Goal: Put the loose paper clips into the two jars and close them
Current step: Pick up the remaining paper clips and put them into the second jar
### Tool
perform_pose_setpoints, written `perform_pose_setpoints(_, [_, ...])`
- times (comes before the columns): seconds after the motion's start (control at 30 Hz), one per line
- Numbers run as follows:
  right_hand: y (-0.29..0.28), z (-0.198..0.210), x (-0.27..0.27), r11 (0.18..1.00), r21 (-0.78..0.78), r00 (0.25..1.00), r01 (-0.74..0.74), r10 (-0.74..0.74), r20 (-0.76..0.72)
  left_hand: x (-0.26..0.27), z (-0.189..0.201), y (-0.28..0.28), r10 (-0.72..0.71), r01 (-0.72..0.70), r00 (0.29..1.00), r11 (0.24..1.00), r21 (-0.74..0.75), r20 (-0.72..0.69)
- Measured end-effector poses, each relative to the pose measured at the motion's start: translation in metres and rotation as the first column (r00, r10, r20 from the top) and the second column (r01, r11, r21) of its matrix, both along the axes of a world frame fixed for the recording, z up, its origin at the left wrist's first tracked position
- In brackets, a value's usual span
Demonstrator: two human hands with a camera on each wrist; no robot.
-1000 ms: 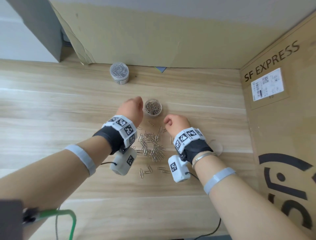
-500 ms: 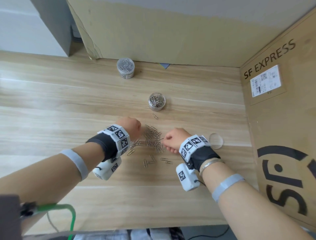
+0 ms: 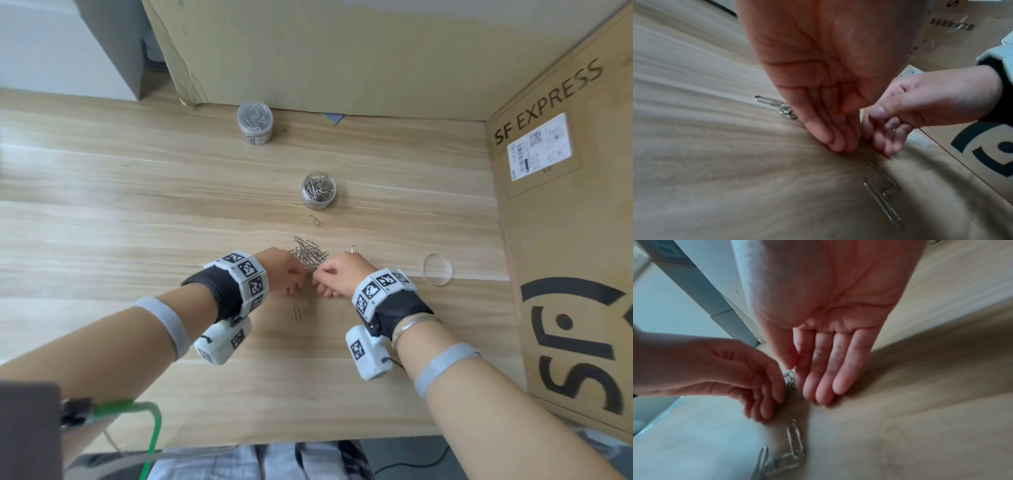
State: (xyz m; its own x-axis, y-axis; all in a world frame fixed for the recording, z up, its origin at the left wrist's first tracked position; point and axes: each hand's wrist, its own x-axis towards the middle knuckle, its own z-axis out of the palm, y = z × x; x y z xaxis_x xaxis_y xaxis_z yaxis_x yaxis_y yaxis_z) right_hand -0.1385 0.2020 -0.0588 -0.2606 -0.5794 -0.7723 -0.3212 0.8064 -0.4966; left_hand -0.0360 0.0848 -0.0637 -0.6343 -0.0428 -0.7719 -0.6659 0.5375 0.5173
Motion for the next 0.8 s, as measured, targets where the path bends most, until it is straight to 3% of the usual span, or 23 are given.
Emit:
perform_pose_setpoints(0.1, [-0.004,0.004,-0.002,1.000,-0.022,0.999,0.000,0.001,0.048,-0.001,0.000,-0.006,-0.067,0.065,0.996,0.997,0.038,0.052])
perform_pose_setpoints(0.17, [-0.002,0.006,0.002,0.989,0.069,0.977,-0.134,0.120,0.178,0.001,0.001,-0.003,-0.159,0.132,0.969,0.980,0.146,0.187])
perform_pose_setpoints(0.27, [0.002,0.002,0.015,0.958,0.141,0.944,-0.251,0.210,0.256,0.008,-0.006,0.004,-0.175,0.165,0.960,0.984,0.063,0.218])
perform_pose_setpoints(0.4, [-0.003,-0.004,0.017,0.986,0.083,0.984,-0.143,0.132,0.120,-0.001,-0.004,0.001,-0.118,0.108,0.983,0.991,0.077,0.142])
perform_pose_setpoints(0.5, [-0.009,0.002,0.000,0.996,-0.001,0.995,-0.090,0.090,-0.041,-0.004,0.005,-0.014,-0.071,0.062,0.996,0.984,-0.168,-0.051])
perform_pose_setpoints(0.57, [-0.009,0.007,-0.015,0.999,-0.011,0.988,-0.051,0.049,-0.145,-0.002,0.007,-0.024,-0.018,-0.016,0.994,0.949,-0.314,-0.106])
perform_pose_setpoints(0.7, [-0.004,0.005,-0.043,0.997,0.042,0.899,0.072,-0.046,-0.436,0.003,0.009,-0.036,0.115,-0.111,0.993,0.910,-0.398,-0.014])
perform_pose_setpoints(0.8, [-0.002,0.000,-0.042,0.988,0.083,0.898,0.127,-0.080,-0.432,0.006,0.004,-0.032,0.081,-0.064,0.996,0.931,-0.358,0.032])
